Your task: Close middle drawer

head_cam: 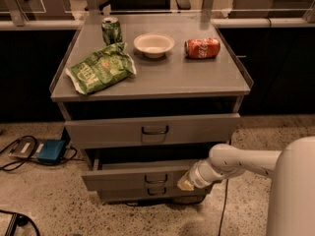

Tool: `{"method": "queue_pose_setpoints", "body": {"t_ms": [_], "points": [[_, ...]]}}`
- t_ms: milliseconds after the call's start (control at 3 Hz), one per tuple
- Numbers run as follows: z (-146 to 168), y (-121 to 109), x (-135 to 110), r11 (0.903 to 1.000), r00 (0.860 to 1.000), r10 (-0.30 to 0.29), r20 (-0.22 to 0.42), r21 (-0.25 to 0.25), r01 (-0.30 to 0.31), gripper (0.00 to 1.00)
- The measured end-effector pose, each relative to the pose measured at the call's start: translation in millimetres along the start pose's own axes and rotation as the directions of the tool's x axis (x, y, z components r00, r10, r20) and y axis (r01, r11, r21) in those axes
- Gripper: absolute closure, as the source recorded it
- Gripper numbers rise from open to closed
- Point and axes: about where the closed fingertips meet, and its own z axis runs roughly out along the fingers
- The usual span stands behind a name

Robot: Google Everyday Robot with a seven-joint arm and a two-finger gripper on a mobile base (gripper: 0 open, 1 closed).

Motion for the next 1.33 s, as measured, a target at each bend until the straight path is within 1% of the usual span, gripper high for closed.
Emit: {"method": "queue_pose_setpoints", "body": {"t_ms": [333,667,1000,1333], "points": [[0.0,0.0,0.0,1.0,1.0,0.0,0.0,0.0,0.0,0.52],[0.1,0.0,0.0,1.0,1.0,0.0,0.0,0.0,0.0,0.29],[5.2,-6.1,-2.8,0.9999,1.0,-0.016,-0.023,0.006,0.016,0.01],[6.2,-12.2,-7.9,0.9995,0.999,-0.023,-0.033,0.02,0.024,0.0]]}}
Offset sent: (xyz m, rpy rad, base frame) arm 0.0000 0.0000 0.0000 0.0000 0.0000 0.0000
